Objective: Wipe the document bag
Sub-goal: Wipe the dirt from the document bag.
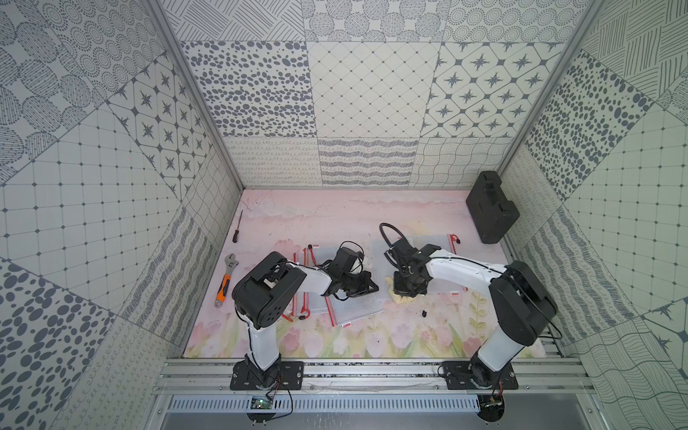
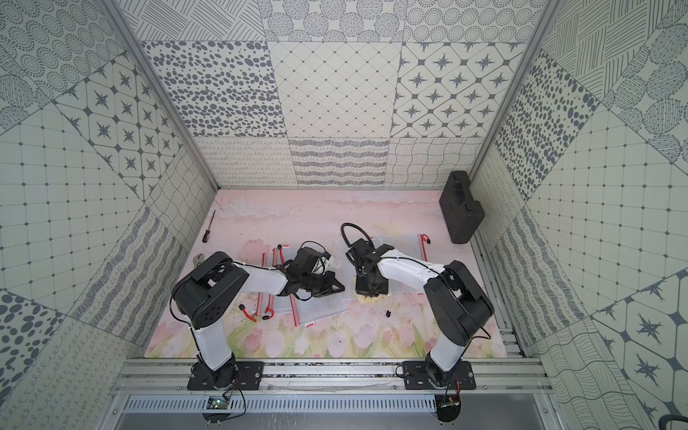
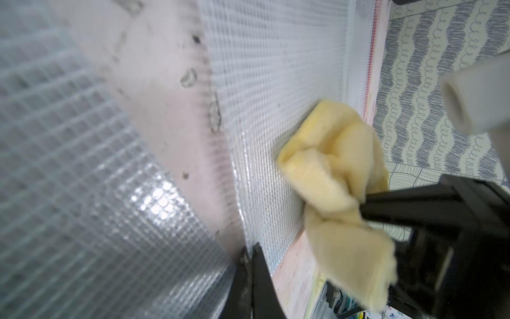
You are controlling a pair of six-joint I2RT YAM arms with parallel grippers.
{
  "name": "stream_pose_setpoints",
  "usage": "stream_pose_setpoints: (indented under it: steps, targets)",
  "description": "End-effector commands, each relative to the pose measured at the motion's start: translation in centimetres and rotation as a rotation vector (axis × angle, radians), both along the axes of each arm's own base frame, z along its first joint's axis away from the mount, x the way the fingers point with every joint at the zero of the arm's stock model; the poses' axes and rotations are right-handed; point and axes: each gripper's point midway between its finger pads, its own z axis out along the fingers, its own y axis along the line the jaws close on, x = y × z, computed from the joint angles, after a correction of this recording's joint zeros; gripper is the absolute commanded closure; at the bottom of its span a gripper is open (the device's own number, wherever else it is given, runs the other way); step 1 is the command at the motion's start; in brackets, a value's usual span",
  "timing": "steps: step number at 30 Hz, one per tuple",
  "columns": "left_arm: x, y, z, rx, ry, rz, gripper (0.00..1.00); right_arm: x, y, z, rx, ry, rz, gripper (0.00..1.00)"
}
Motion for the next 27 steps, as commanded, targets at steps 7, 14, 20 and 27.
stream_pose_setpoints:
  steps: [7,14,20,27]
  targets:
    - [-2.7,8.3,-7.7,0.449,0.162,0.148,1.00,-1.2,0.9,-1.8,0.095,0.060,-0.089,1.00]
    - [-2.6,8.1,-7.9,0.440,0.167,0.143,1.00,-2.2,-13.2,-2.0,0.012,0.089,-0.327,1.00]
    - [-2.6,7.9,-8.1,0.437,0.179,0.137,1.00,0.2,-10.6,0.9,0.098,0.015,-0.297,1.00]
    - [-2.6,7.9,-8.1,0.438,0.183,0.136,1.00,2.8,2.6,0.9,0.228,0.025,-0.092,1.00]
